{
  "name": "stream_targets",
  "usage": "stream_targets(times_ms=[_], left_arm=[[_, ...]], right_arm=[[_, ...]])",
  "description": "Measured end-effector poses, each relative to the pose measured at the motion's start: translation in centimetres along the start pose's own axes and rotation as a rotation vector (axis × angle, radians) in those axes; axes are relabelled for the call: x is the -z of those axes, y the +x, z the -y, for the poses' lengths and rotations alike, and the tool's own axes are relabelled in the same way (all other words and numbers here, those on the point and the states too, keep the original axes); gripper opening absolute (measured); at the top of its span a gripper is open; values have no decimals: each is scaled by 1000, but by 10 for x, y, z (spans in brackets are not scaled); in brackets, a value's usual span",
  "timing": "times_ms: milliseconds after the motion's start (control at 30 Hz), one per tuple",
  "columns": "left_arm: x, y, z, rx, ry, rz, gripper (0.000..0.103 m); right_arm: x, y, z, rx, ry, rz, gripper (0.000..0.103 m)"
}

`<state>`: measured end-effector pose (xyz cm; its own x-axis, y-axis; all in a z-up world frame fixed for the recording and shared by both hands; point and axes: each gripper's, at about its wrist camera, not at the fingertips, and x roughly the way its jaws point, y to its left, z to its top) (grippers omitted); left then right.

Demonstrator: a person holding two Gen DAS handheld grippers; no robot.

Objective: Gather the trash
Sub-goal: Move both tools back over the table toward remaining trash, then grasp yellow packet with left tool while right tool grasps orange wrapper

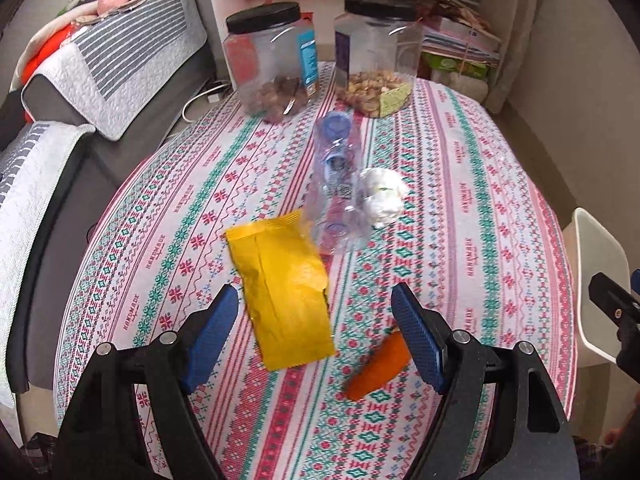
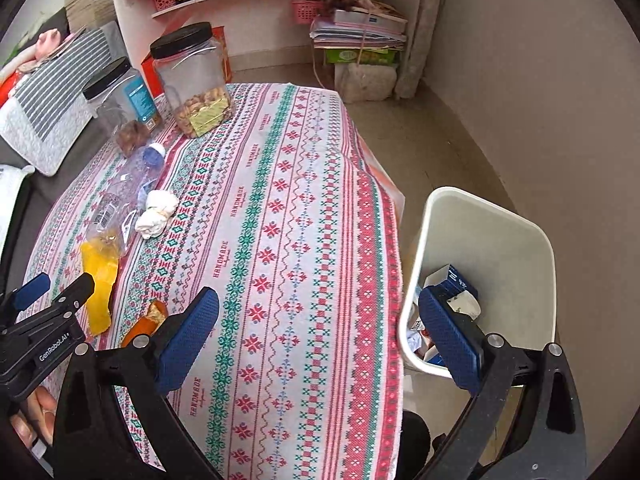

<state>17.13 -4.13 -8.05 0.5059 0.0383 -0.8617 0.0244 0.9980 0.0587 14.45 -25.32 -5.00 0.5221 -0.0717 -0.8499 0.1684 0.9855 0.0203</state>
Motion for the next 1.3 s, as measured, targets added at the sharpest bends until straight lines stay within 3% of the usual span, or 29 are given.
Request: stream_targets(times_ms=[167,433,500,600,633,667,700,867,1067,1233,1300], left_arm=[[-1,40,-18,11,2,-116,82],[-6,87,-21,25,2,-215,82],[-5,88,-25,52,-10,-201,78],[-2,84,-31,81,26,-183,45],[-2,82,-35,81,34,-183,39],[-1,80,-41,86,33,-188,26],[0,79,-47,97,24,-196,24],[6,68,-83,83,-10,-202,20],[0,23,-103,38,19,-138,20],[4,-15,-104,25,62,-65,21],[7,-16,-103,37,57,-48,23]], right_arm=[[0,14,-15,-25,-14,-56,96],[0,38,-33,-54,-15,-135,96],[0,43,-39,-75,-16,-159,96],[1,50,-51,-98,-25,-195,96],[2,52,-55,-105,-29,-205,96],[4,55,-60,-112,-34,-216,96],[5,57,-64,-119,-38,-226,96],[14,67,-89,-161,-58,-281,96],[24,83,-115,-191,-53,-337,95],[30,85,-142,-156,-93,-282,88],[38,80,-157,-134,-160,-251,79]])
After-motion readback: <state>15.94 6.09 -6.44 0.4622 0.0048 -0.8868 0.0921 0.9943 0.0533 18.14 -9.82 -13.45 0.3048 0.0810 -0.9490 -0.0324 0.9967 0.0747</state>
